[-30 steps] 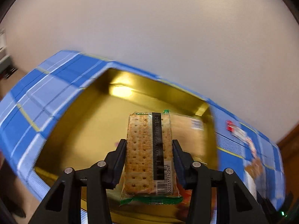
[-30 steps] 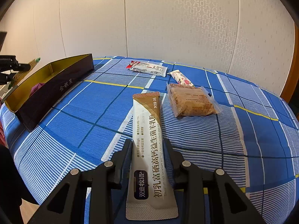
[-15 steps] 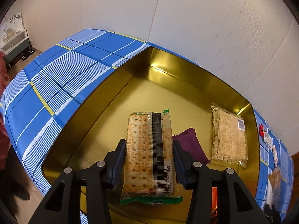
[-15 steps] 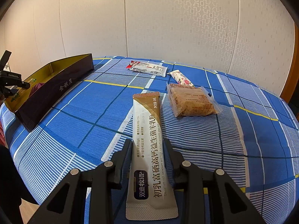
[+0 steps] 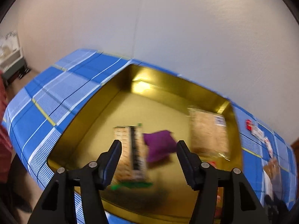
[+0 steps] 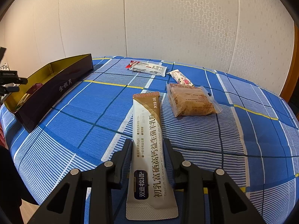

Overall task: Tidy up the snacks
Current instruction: 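Withdraw the left tool from the gold tin, then carry the milk powder stick into the gold tin and open the right tool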

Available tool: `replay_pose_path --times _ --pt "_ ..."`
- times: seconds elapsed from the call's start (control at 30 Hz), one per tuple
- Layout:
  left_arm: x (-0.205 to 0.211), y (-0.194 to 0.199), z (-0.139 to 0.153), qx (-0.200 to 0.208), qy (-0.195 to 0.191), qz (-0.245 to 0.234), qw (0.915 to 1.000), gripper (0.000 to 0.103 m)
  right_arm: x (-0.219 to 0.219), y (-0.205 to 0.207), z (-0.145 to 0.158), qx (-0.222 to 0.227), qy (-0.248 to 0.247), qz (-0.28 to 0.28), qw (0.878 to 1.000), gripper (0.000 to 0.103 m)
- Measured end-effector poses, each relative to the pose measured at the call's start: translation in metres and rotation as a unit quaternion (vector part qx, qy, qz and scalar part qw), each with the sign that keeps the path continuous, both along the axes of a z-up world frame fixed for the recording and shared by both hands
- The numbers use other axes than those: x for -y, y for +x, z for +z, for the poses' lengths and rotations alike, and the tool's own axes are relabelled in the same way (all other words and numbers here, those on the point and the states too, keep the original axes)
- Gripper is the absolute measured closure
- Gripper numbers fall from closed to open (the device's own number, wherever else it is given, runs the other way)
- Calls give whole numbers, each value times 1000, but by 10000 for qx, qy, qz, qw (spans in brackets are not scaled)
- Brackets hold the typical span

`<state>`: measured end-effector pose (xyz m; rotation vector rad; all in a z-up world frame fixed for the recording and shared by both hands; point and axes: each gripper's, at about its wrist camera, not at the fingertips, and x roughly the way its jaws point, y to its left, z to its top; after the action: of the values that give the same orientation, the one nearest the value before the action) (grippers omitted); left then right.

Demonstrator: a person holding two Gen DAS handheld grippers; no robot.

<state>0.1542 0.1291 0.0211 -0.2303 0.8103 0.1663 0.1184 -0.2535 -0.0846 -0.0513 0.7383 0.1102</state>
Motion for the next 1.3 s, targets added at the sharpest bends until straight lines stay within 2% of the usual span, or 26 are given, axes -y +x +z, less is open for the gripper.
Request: replay_pose_path --times 0.2,0.43,0.6,0.7,0.83,1.1,1.23,1.3 --pt "49 -31 5 260 64 -649 9975 40 0 1 -1 -38 40 -100 9999 69" --pt "95 -63 -3 230 50 -1235 9921 40 0 5 1 -182 49 -168 9997 69" --pt "134 -85 -11 247 192 -1960 9801 40 0 15 4 -465 36 -175 9988 71" --pt "153 -96 -15 380 443 -2265 9723 38 0 19 6 -581 58 -196 9981 72" --pt "172 -107 -19 456 498 -2590 9635 38 0 27 7 -696 160 -260 9971 72" --pt "182 -107 -48 52 -52 -3030 9530 38 -4 40 10 -921 202 -257 9952 73" --pt "183 -101 -65 -120 -164 -3035 9526 38 -8 48 14 -1072 211 -206 9938 76" --pt "182 -100 -66 -12 -118 -3007 9536 37 -11 52 16 -1137 256 -163 9930 76"
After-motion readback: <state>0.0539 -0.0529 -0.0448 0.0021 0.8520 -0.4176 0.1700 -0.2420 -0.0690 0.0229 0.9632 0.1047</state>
